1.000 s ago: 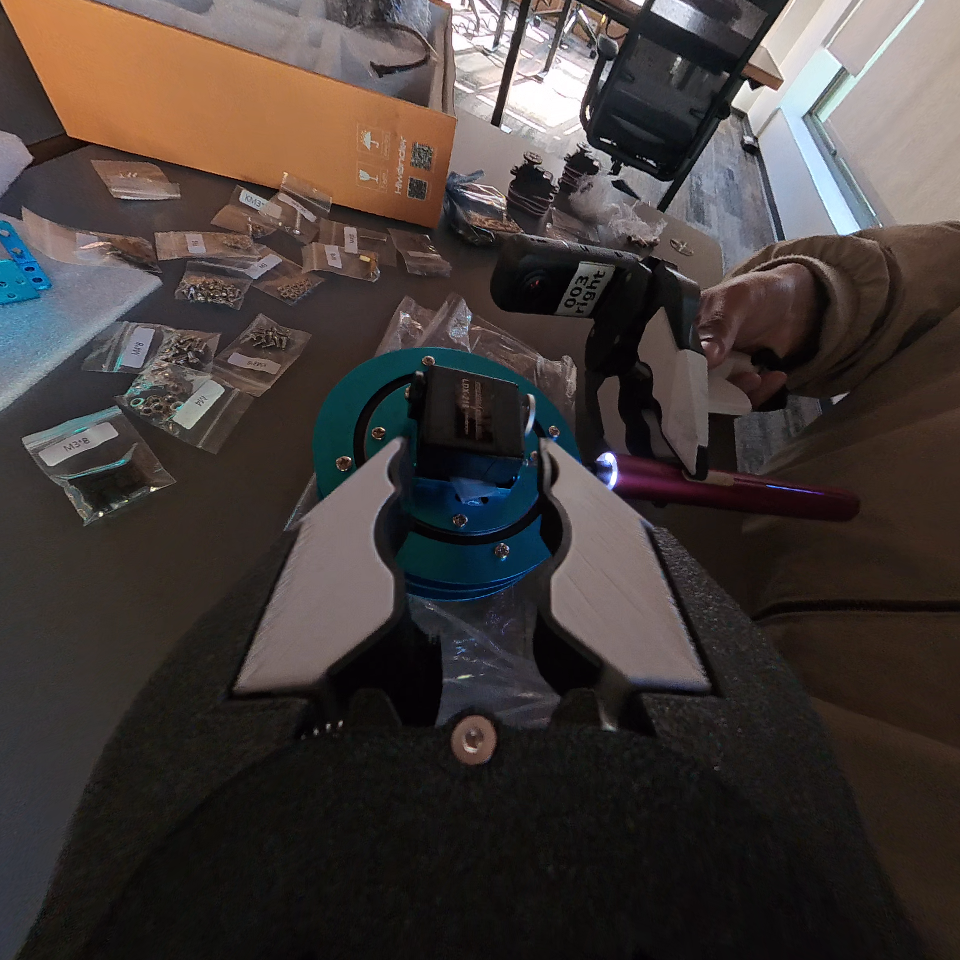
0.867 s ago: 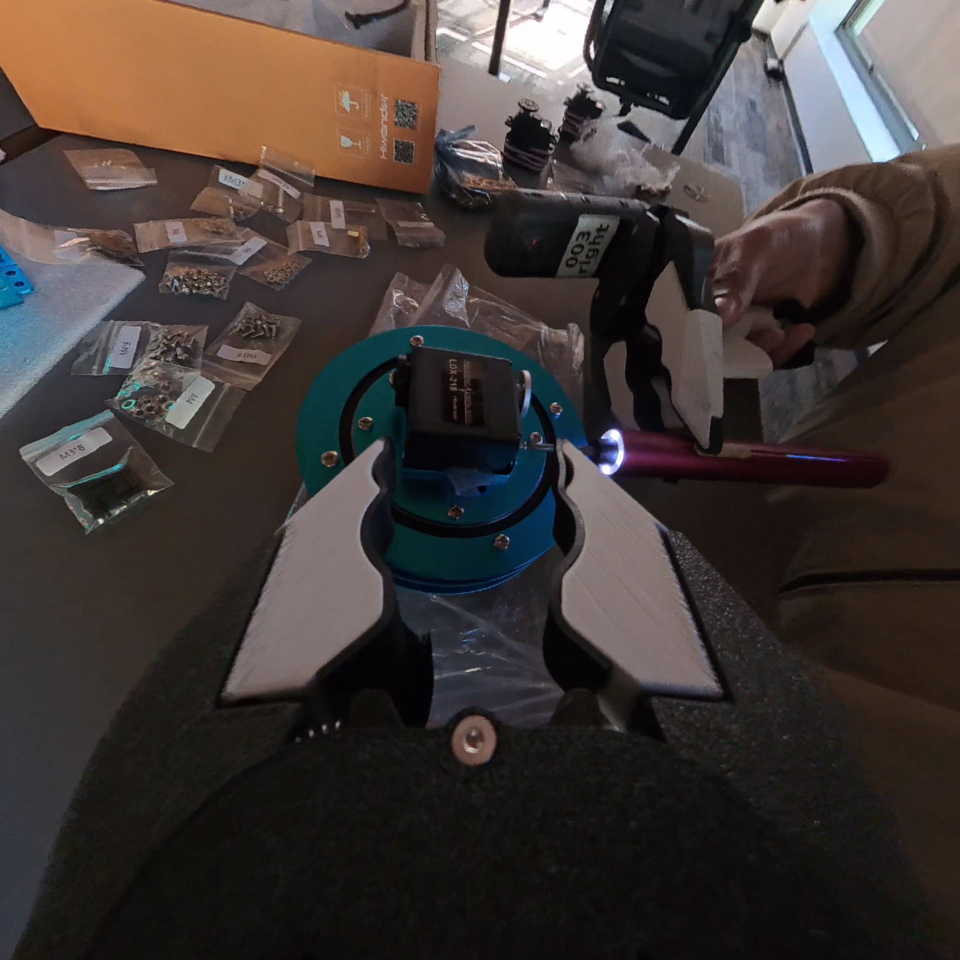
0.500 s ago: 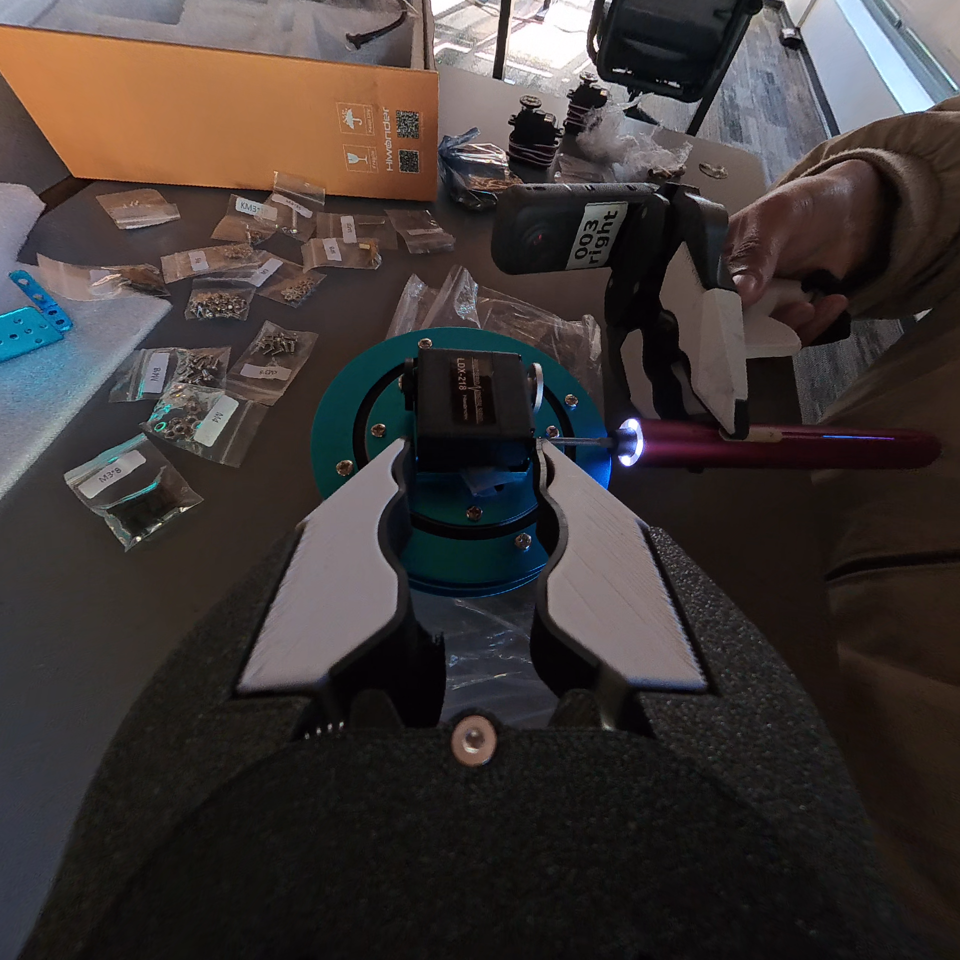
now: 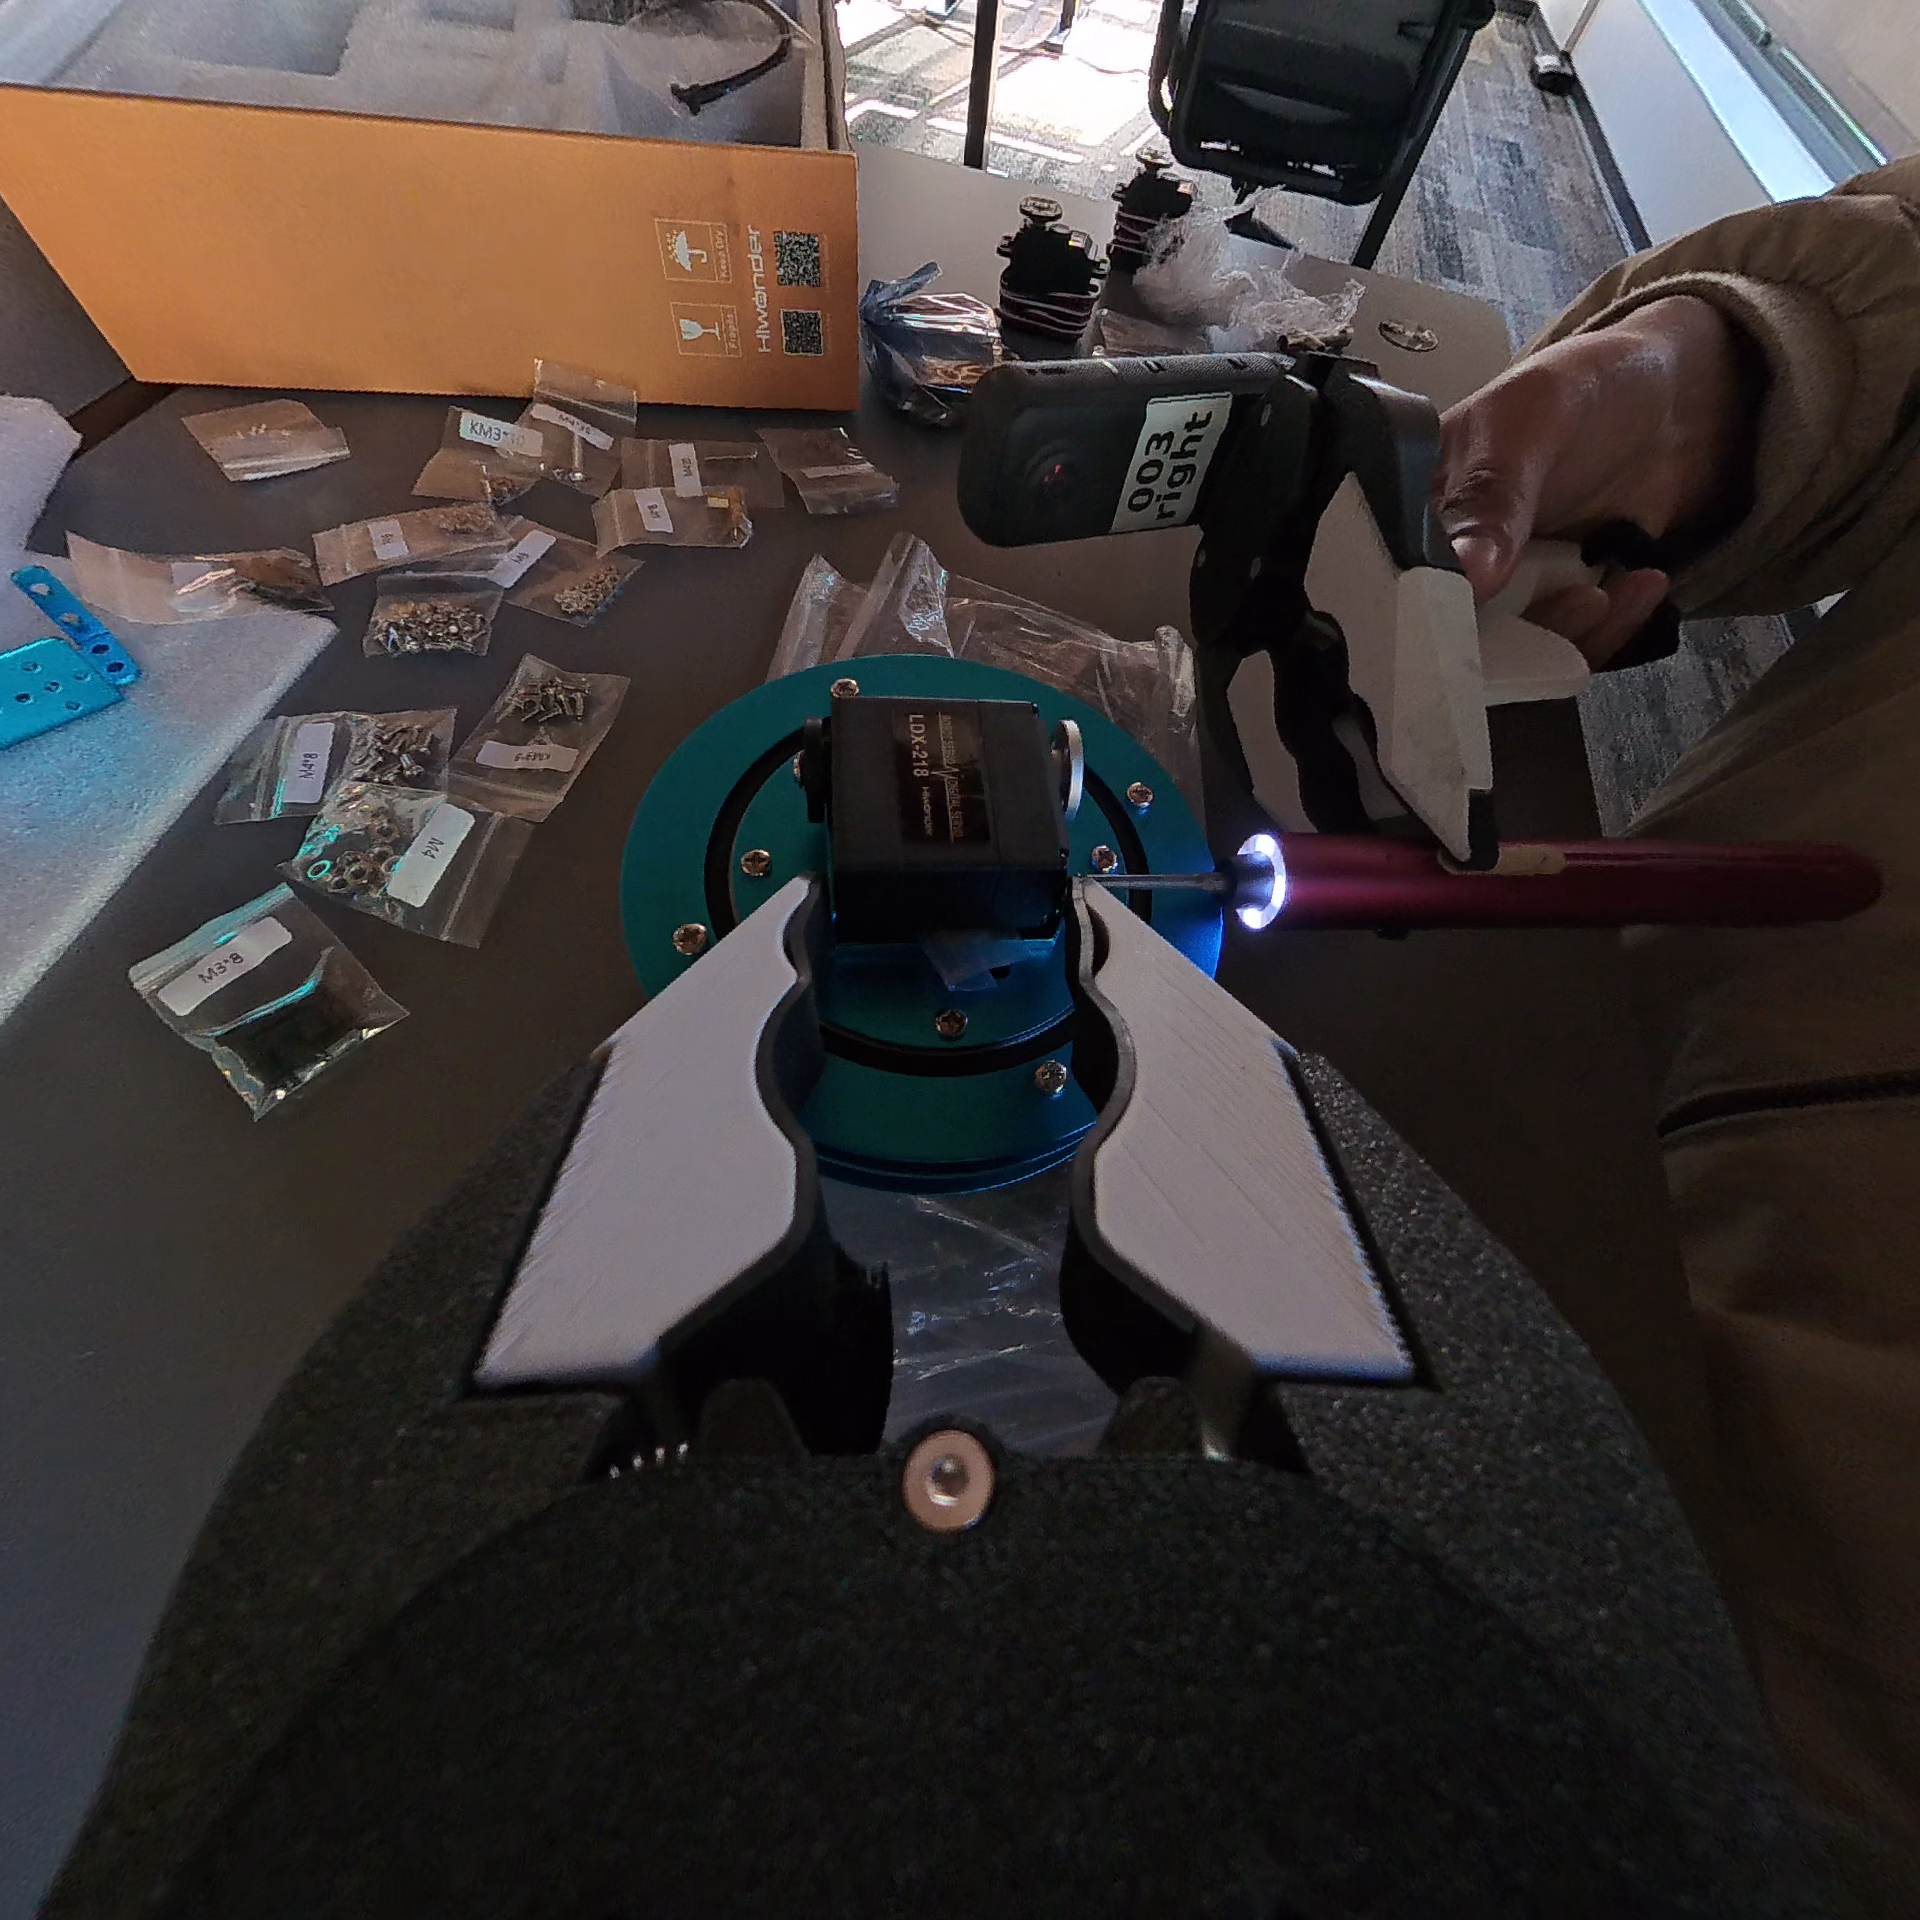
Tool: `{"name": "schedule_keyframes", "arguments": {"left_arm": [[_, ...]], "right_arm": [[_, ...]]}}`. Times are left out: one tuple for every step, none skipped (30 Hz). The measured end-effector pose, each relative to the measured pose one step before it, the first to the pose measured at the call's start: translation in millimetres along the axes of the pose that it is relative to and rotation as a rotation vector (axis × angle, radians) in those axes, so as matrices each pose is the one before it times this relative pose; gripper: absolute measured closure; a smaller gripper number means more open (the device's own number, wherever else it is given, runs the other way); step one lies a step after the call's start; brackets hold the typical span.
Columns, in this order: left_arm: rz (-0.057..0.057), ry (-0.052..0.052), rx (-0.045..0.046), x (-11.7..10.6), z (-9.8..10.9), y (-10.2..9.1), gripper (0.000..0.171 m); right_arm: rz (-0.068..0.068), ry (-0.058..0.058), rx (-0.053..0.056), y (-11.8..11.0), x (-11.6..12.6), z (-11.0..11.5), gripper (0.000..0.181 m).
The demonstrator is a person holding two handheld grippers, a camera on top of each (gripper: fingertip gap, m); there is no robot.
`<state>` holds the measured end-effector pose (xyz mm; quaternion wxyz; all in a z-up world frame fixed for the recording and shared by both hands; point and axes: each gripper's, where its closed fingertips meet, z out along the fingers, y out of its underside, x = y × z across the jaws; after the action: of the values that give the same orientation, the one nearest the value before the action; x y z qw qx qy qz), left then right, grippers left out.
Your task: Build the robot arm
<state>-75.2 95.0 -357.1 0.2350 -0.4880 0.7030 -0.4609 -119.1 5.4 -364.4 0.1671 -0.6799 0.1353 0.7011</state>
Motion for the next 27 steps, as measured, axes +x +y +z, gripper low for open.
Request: {"name": "schedule_keyframes", "arguments": {"left_arm": [[-0.0024, 0.0011, 0.00066, -0.09, 0.00, -0.01, 0.127], [0.0007, 0.0004, 0.00074, -0.05, -0.07, -0.05, 0.127], [0.0020, -0.0013, 0.00076, -0.06, 0.03, 0.06, 0.127], [0.0024, -0.0021, 0.00034, 0.04, 0.16, -0.05, 0.127], [0.0065, -0.0025, -0.00103, 0.19, -0.06, 0.15, 0.127], [0.0091, -0.0027, -0.00218, 0.25, -0.06, 0.18, 0.127], [0.0075, -0.0022, -0.00145, 0.43, 0.03, 0.16, 0.127], [0.0073, -0.0014, -0.00076, 0.41, 0.16, 0.11, 0.127], [0.0065, -0.0002, -0.00020, 0.46, 0.12, 0.05, 0.127], [0.0037, 0.0020, 0.00111, 0.45, 0.13, -0.03, 0.127], [0.0051, 0.0015, 0.00225, 0.54, 0.23, 0.05, 0.127], [0.0062, -0.0006, 0.00183, 0.12, 0.04, 0.07, 0.127], [0.0049, -0.0013, 0.00009, -0.09, 0.06, 0.10, 0.127], [0.0025, -0.0017, -0.00078, -0.10, -0.01, 0.11, 0.127], [0.0007, -0.0019, -0.00044, -0.14, 0.05, 0.03, 0.127], [-0.0002, -0.0012, -0.00009, -0.20, 0.12, 0.06, 0.127], [-0.0005, -0.0006, -0.00042, -0.05, -0.03, 0.06, 0.127], [-0.0002, -0.0005, -0.00121, -0.10, -0.05, 0.04, 0.127], [0.0001, -0.0006, -0.00194, -0.12, 0.09, 0.03, 0.127], [0.0008, -0.0009, -0.00174, -0.04, -0.01, 0.08, 0.127], [0.0010, -0.0010, -0.00104, -0.16, 0.00, 0.00, 0.127], [-0.0007, -0.0007, -0.00078, 0.04, -0.01, 0.09, 0.127], [-0.0016, -0.0005, -0.00071, -0.09, -0.01, 0.07, 0.127], [-0.0006, -0.0010, -0.00059, 0.01, -0.05, -0.02, 0.127], [0.0001, -0.0011, -0.00058, -0.07, 0.00, 0.07, 0.127], [-0.0004, -0.0006, -0.00054, 0.04, -0.05, -0.03, 0.127], [-0.0009, -0.0004, -0.00037, 0.02, -0.03, 0.05, 0.127]], "right_arm": [[-0.0044, 0.0002, 0.0023, -0.18, -0.40, -0.66, 0.163], [-0.0007, -0.0012, 0.0005, -0.10, -0.45, -0.72, 0.163], [0.0018, -0.0014, 0.0023, -0.33, -0.37, -0.83, 0.163], [-0.0025, 0.0041, 0.0012, -0.17, 0.22, -0.57, 0.163], [-0.0029, 0.0034, -0.0013, 0.21, 0.17, -0.43, 0.163], [-0.0016, 0.0008, -0.0014, 0.24, 0.02, -0.23, 0.163], [-0.0036, -0.0007, -0.0042, 0.33, -0.32, -0.06, 0.163], [-0.0029, -0.0036, -0.0043, 0.61, -0.68, 0.25, 0.163], [-0.0002, -0.0080, -0.0031, 0.54, -0.98, 0.50, 0.163], [-0.0028, -0.0118, -0.0057, 0.77, -1.20, 0.70, 0.163], [-0.0043, -0.0078, -0.0045, 0.51, -0.43, 0.60, 0.163], [-0.0047, -0.0012, -0.0017, 0.19, 0.61, 0.43, 0.163], [-0.0076, -0.0031, -0.0010, 0.02, 0.63, 0.29, 0.164], [0.0066, -0.0044, 0.0012, -0.04, 0.83, 0.17, 0.163], [0.0046, -0.0026, 0.0020, -0.19, 0.82, 0.25, 0.163], [0.0034, 0.0001, 0.0013, -0.09, 0.68, 0.12, 0.163], [-0.0002, -0.0022, 0.0009, -0.07, -0.18, 0.14, 0.163], [0.0013, -0.0045, -0.0002, -0.16, -0.71, 0.07, 0.163], [0.0002, -0.0012, -0.0002, -0.12, -0.48, -0.04, 0.163], [-0.0007, 0.0043, -0.0011, -0.09, 0.37, -0.07, 0.163], [-0.0005, 0.0063, -0.0020, -0.05, 0.84, -0.10, 0.163], [-0.0015, 0.0048, -0.0014, -0.06, 0.89, -0.21, 0.163], [0.0028, 0.0008, -0.0010, 0.02, 0.62, -0.26, 0.163], [0.0043, -0.0010, -0.0004, -0.19, 0.46, -0.28, 0.163], [0.0020, -0.0034, -0.0019, 0.28, -0.20, 0.06, 0.163], [0.0024, -0.0022, -0.0015, 0.24, -0.25, 0.20, 0.163], [-0.0013, -0.0003, -0.0010, 0.05, -0.42, 0.32, 0.163]]}}
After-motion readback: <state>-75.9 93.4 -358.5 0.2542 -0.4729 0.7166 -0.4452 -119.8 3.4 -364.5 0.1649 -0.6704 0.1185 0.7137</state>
